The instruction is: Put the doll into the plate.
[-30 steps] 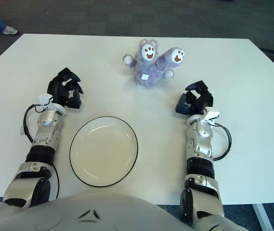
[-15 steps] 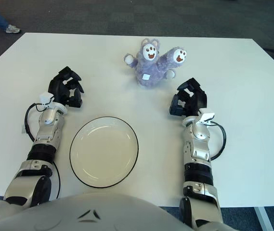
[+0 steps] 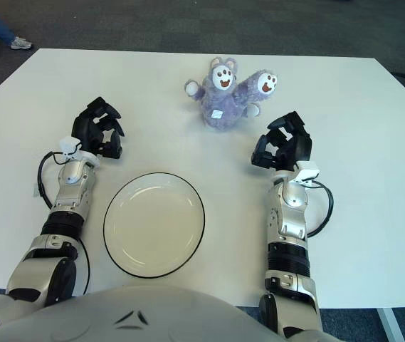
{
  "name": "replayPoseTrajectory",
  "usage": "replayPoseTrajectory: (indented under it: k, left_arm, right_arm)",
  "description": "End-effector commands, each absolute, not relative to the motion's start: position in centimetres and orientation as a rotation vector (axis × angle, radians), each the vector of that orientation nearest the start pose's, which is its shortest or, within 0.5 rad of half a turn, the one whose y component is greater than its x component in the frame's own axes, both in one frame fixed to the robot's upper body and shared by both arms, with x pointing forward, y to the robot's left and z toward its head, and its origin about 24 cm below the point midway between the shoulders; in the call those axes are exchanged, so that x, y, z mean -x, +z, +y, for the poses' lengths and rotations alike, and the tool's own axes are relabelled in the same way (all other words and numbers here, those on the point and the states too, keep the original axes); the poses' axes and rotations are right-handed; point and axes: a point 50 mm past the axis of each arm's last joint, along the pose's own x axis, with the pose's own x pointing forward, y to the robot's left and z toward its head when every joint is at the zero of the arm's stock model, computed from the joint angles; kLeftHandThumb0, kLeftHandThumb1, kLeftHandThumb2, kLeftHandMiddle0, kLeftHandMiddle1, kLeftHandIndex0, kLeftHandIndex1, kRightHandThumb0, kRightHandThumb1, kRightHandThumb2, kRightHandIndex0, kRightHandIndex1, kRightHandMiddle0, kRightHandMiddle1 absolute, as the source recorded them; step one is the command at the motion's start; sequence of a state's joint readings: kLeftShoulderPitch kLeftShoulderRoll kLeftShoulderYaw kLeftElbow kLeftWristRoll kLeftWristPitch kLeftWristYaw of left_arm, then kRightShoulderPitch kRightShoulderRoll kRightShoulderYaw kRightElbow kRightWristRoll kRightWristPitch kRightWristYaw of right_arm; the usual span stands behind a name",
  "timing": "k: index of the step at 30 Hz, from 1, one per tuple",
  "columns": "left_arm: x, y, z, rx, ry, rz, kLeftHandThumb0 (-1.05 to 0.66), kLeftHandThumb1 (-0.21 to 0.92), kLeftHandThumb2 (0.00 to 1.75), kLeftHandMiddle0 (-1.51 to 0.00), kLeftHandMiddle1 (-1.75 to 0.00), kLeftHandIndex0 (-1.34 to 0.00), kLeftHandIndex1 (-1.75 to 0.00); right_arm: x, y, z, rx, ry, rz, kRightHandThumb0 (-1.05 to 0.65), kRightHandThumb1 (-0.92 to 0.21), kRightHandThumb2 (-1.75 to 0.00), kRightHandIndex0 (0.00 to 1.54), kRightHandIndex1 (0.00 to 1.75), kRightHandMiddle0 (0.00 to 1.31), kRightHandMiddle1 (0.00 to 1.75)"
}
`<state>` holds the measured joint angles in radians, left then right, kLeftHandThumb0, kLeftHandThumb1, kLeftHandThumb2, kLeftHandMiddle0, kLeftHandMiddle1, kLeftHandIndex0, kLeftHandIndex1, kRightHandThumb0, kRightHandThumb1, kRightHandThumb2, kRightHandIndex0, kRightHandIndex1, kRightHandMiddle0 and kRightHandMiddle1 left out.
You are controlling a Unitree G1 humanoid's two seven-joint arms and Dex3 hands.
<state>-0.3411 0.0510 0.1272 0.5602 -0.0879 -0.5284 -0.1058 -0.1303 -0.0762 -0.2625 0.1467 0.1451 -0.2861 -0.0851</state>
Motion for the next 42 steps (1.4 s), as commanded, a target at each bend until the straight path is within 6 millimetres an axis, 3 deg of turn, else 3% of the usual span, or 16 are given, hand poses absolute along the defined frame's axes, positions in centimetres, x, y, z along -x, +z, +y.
replayPoseTrajectory:
  k: [1, 16, 31, 37, 42]
  left_arm:
    - [-29.4, 2.7, 16.4, 0.052, -0.012, -0.203, -0.02, -0.12, 1.74, -0.95, -1.75, -0.81, -1.53]
    - [-29.7, 2.7, 16.5, 0.072, -0.005, -0.177, -0.02, -0.12, 1.75, -0.95, -1.75, -0.8, -1.55]
    - [-29.7, 2.7, 16.3, 0.057, -0.009, -0.186, -0.02, -0.12, 1.75, -0.95, -1.75, -0.79, -1.55]
    - [-29.7, 2.7, 16.3, 0.054, -0.008, -0.193, -0.02, -0.12, 1.75, -0.95, -1.75, -0.8, -1.55]
    - [-29.6, 2.7, 16.2, 0.05, -0.009, -0.19, -0.02, -0.12, 1.75, -0.95, -1.75, -0.8, -1.54]
  right_arm:
    - [-26.6, 7.9, -22.7, -0.084, -0.337, -0.318, -0.01, -0.04, -1.63, 0.82, 1.75, 0.59, 1.72]
    - [-26.5, 8.4, -22.4, -0.098, -0.316, -0.321, -0.01, -0.04, -1.63, 0.83, 1.75, 0.6, 1.71]
    - [-26.6, 10.3, -22.2, -0.045, -0.302, -0.405, -0.01, -0.05, -1.63, 0.82, 1.75, 0.57, 1.74]
    - [-26.7, 10.8, -22.2, 0.0, -0.306, -0.419, -0.01, -0.11, -1.56, 0.77, 1.75, 0.54, 1.72]
    - [-26.9, 10.8, -22.2, 0.015, -0.294, -0.384, -0.01, -0.24, -1.41, 0.7, 1.75, 0.43, 1.71]
